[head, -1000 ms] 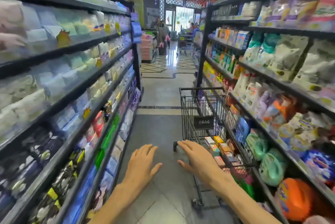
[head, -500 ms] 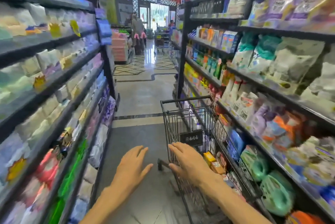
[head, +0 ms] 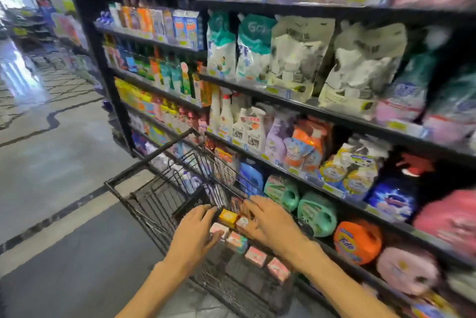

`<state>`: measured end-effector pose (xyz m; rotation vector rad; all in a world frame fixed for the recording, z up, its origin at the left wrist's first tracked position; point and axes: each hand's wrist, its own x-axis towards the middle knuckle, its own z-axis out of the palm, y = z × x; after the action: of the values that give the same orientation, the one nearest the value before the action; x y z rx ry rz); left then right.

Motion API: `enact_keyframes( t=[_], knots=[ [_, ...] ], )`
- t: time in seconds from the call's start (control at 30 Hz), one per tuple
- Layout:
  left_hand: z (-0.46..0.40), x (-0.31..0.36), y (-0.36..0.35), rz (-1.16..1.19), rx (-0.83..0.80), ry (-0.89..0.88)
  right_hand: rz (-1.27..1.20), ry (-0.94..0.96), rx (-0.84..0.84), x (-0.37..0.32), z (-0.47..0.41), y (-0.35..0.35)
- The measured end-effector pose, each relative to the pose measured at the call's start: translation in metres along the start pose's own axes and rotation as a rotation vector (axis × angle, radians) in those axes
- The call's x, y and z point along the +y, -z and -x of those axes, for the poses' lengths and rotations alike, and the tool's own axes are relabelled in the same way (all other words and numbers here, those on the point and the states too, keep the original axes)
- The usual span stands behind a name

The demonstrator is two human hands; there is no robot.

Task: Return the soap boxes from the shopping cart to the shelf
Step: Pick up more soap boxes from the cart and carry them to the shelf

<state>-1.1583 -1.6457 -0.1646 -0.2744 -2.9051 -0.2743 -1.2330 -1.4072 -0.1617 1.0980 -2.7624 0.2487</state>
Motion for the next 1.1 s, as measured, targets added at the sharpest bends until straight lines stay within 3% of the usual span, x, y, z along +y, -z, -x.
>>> enact_keyframes(
  t=[0.23,0.5,0.73,0.87,1.0,1.1],
  knots=[
    [-0.105,0.002,-0.077,0.112,-0.164,-0.25,-0.007,-0.337,-0.062,0.063,0.008,-0.022],
    [-0.157,0.009,-0.177,0.18,-0.401,-0.229,-0.133,-0.586,-0.16,0.121,0.025,-0.087],
    [-0.161,0.0,-0.269,0.117,-0.713,-0.154,-0.303,-0.758,-0.328,0.131,0.039,-0.169],
    [-0.171,-0.007,-0.336,0.036,-0.799,-0.176,-0.399,-0.801,-0.401,0.133,0.044,-0.23],
    [-0.186,-0.015,-0.403,-0.071,-0.83,-0.216,-0.505,-0.92,-0.384,0.131,0.048,-0.278],
    [-0.183,-0.023,-0.469,-0.137,-0.862,-0.343,-0.415,-0.953,-0.307,0.128,0.05,-0.312]
  ],
)
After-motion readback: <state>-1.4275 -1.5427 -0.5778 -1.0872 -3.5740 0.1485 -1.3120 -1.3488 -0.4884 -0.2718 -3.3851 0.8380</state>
